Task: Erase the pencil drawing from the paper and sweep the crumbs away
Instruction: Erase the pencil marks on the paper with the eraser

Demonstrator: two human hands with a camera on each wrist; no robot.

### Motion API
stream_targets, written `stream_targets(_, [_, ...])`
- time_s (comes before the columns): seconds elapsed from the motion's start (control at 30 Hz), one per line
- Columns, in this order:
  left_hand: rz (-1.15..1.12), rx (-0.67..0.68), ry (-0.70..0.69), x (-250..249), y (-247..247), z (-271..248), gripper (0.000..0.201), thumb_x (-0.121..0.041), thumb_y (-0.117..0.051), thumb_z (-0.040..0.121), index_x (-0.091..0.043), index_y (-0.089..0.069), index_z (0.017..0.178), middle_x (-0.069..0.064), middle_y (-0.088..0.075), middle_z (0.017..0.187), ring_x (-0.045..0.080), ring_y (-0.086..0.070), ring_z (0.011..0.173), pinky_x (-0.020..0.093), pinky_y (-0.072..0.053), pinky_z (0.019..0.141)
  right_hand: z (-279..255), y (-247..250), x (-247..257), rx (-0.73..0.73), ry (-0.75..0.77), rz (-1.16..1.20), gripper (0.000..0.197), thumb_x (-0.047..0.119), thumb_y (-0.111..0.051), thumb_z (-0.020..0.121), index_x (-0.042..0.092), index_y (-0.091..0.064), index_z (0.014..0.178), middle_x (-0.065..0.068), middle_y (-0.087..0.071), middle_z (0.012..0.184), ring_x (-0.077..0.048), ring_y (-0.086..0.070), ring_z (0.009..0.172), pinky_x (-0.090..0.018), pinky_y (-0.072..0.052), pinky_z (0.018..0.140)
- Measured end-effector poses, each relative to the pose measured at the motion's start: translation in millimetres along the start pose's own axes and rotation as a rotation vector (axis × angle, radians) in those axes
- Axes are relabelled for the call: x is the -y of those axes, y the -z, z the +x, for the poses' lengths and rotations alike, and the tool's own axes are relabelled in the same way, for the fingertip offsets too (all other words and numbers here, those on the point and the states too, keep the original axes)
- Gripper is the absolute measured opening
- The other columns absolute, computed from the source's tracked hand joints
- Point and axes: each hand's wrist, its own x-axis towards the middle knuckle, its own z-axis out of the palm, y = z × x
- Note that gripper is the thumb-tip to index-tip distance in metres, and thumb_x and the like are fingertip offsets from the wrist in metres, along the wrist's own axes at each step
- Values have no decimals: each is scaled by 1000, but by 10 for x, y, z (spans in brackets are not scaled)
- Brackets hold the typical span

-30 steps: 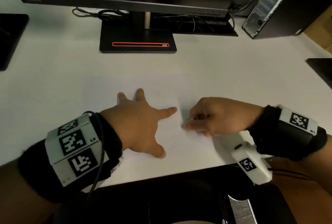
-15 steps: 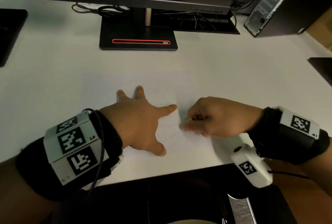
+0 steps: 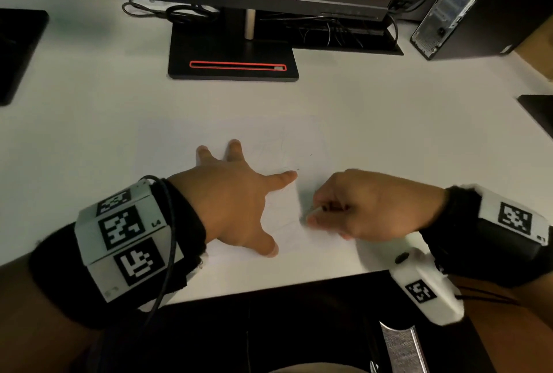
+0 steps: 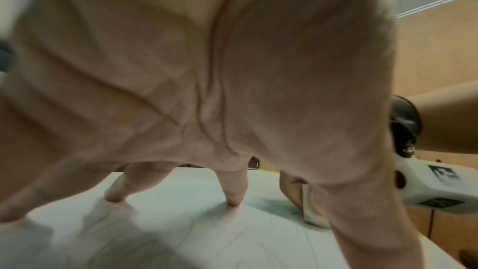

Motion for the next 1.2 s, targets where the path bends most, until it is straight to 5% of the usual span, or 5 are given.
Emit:
stream_targets(0.5, [14, 3, 8, -2, 0, 10, 108, -80, -59, 73, -64, 25, 139, 23, 28, 157, 59, 10, 142, 56, -19, 115, -98, -32, -2, -3, -10, 17, 45, 45, -58, 101, 10, -60, 72, -8, -66, 68, -6, -46, 50, -26, -43, 55])
stream_targets(0.63, [12, 3, 4, 2, -10, 22, 108, -80, -60, 73, -64, 25, 138, 22, 29, 157, 59, 12, 141, 57, -19, 115, -88, 34, -94, -80, -57, 52, 45, 43, -58, 101, 8, -61, 72, -10, -66, 68, -8, -47, 50, -35, -47, 58])
stream_targets(0.77, [7, 5, 4, 5, -8, 19, 109, -80, -61, 72, -65, 25, 138, 21, 28, 158, 60, 11, 141, 57, -25, 113, -120, -47, 21, 4, -16, 37, 44, 44, -59, 101, 10, -60, 71, -7, -66, 68, -6, -47, 50, -23, -43, 55])
stream_targets(0.9, [22, 3, 3, 6, -7, 15, 108, -80, -59, 73, -64, 25, 139, 23, 27, 158, 60, 9, 141, 56, -21, 114, -79, 43, -72, -67, -65, 90, 46, 45, -59, 100, 10, -62, 71, -8, -67, 67, -8, -49, 51, -35, -48, 60])
stream_targets(1.2, [26, 11, 8, -4, -1, 15, 107, -80, -58, 74, -63, 25, 140, 23, 29, 157, 61, 10, 141, 57, -20, 114, -25, 26, 3, -88, -49, 38, 44, 44, -59, 100, 11, -62, 71, -6, -67, 66, -8, -49, 52, -32, -47, 60])
